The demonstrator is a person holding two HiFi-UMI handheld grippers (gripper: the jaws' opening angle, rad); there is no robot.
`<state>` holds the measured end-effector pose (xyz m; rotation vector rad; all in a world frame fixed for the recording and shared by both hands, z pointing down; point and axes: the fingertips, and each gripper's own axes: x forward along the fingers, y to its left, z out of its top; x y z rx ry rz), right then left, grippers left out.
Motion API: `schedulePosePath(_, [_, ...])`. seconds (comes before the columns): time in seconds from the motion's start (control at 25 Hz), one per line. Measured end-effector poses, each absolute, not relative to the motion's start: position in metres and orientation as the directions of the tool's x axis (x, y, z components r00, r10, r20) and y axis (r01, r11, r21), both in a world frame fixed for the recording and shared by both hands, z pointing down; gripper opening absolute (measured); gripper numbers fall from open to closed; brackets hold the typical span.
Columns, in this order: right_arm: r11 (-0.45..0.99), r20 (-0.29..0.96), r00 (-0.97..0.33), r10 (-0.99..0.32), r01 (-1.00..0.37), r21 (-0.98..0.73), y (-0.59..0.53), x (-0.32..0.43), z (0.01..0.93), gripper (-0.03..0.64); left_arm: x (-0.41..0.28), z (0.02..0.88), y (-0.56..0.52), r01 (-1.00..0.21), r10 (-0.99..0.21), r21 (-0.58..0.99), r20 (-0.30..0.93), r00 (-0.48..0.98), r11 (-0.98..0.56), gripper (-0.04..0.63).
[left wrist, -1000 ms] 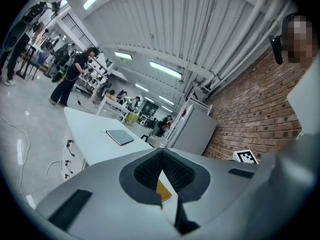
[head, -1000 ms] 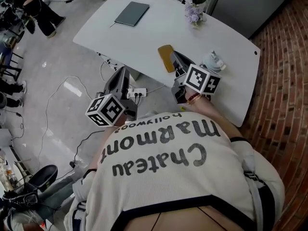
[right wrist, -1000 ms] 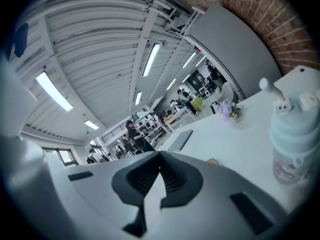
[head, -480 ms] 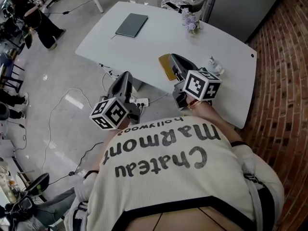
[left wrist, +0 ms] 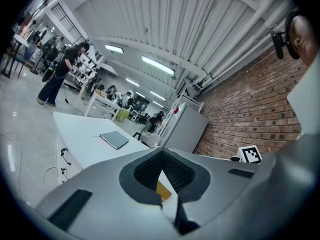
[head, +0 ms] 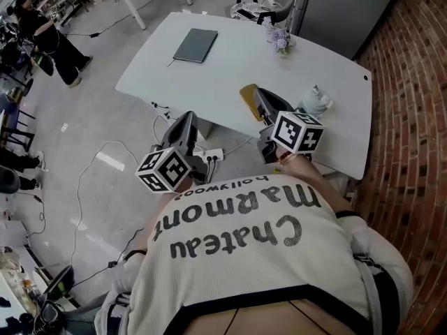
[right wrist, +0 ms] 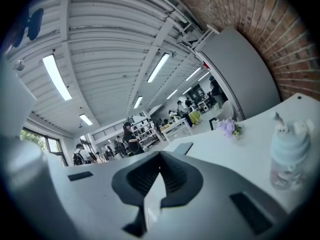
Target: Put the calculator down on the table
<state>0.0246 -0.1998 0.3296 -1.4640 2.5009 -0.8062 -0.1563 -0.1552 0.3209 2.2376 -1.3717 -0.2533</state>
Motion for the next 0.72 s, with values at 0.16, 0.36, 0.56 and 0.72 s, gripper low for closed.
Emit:
schedulePosePath(0.16, [0.359, 0.175, -0.498, -0.849, -0.787, -0.502, -0.191, 0.014, 0.333, 0.003, -0.167, 0.326, -0.150, -0.764, -0.860, 0.523, 0.108, 0.499, -0.378, 0.003])
schedulePosePath(0.36, [0.342, 0.206, -0.484, -0.850, -0.806, -0.484, -0.179, 0.006, 0.343, 0.003, -0.177, 0.335, -0.144, -0.755, -0.852, 0.535, 0.118, 0.511, -0.379, 0.003])
schedulePosePath(0.56, [0.317, 0.242, -0.471, -0.848, -0.817, -0.482, -0.175, 0.002, 0.361, 0.003, -0.188, 0.351, -0.138, -0.755, -0.851, 0.551, 0.144, 0.505, -0.355, 0.003])
schedulePosePath(0.72, [0.299, 0.264, -0.461, -0.847, -0.825, -0.480, -0.176, 0.002, 0.369, 0.003, -0.193, 0.357, -0.138, -0.755, -0.851, 0.560, 0.157, 0.501, -0.341, 0.003])
